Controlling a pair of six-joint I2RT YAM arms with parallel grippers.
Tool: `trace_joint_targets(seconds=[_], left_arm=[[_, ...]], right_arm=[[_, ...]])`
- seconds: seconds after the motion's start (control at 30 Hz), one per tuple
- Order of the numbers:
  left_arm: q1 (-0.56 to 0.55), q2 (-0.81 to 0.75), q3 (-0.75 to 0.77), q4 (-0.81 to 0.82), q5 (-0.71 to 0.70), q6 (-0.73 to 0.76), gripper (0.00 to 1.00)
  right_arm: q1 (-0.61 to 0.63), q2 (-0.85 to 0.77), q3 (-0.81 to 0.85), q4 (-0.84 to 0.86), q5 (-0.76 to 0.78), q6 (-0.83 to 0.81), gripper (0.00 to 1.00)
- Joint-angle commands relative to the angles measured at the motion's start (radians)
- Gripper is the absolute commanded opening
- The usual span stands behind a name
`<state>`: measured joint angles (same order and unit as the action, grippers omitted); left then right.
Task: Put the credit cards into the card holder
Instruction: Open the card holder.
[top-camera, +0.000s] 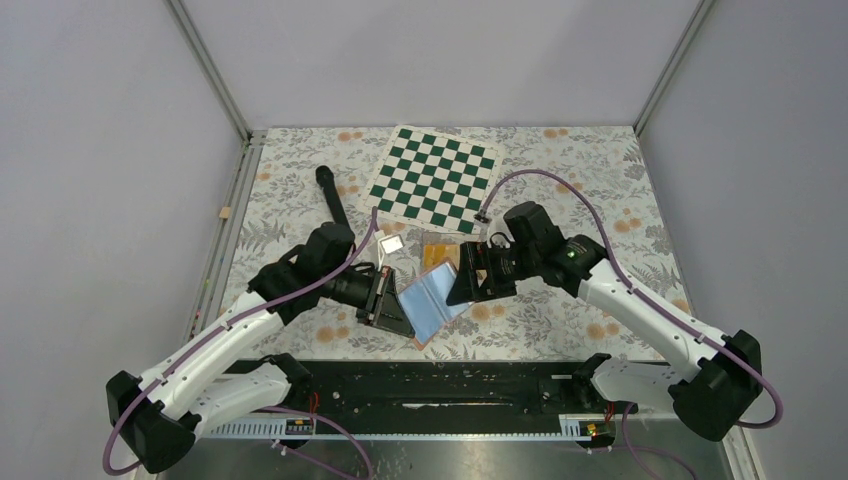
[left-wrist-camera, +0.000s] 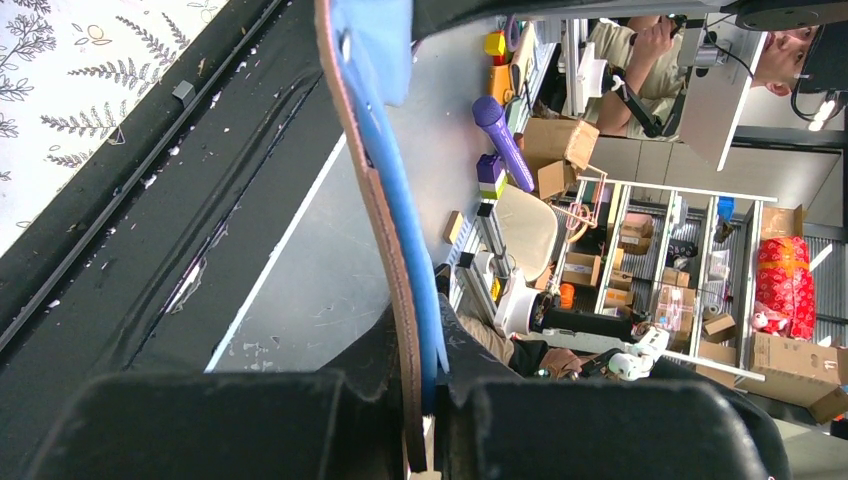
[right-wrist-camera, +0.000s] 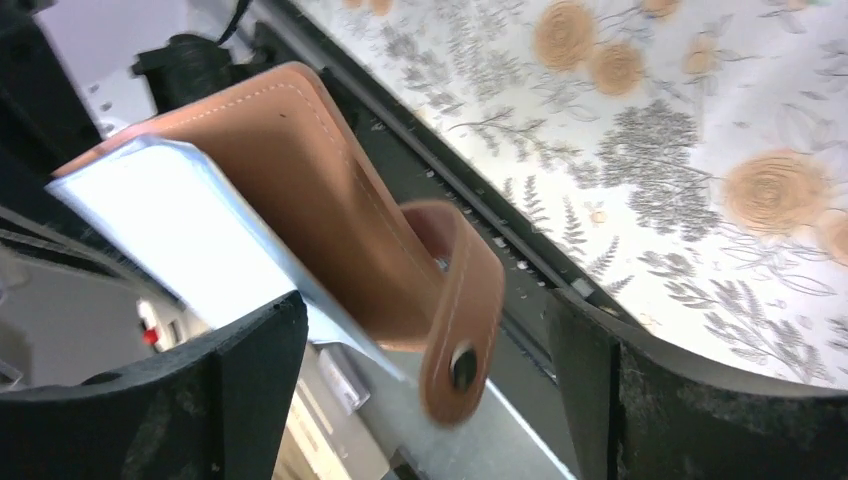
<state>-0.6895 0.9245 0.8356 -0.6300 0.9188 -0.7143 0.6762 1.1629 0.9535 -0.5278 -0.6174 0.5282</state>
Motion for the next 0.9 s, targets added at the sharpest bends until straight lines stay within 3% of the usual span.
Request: trace_joint_targets(seconds=[0.0,0.5,0.87], left_arm=[[-0.011,-0.008,0.043,0.039,0.036,0.006,0.0],[-0.025,-0.011,0.03,0.039,-0.017,-0.006,0.0],[-0.026,0.019,0.02,0.039,-0.074,-0.031,0.0]], right_arm=[[0.014,-0.026,0.06,-0.126,0.223,-0.053,0.94],[0.019,-0.107,0.049,-0.046,0.111,-0.035,0.96],[0.183,-0.034,0.25,-0.305,0.428,-0.133,0.97]])
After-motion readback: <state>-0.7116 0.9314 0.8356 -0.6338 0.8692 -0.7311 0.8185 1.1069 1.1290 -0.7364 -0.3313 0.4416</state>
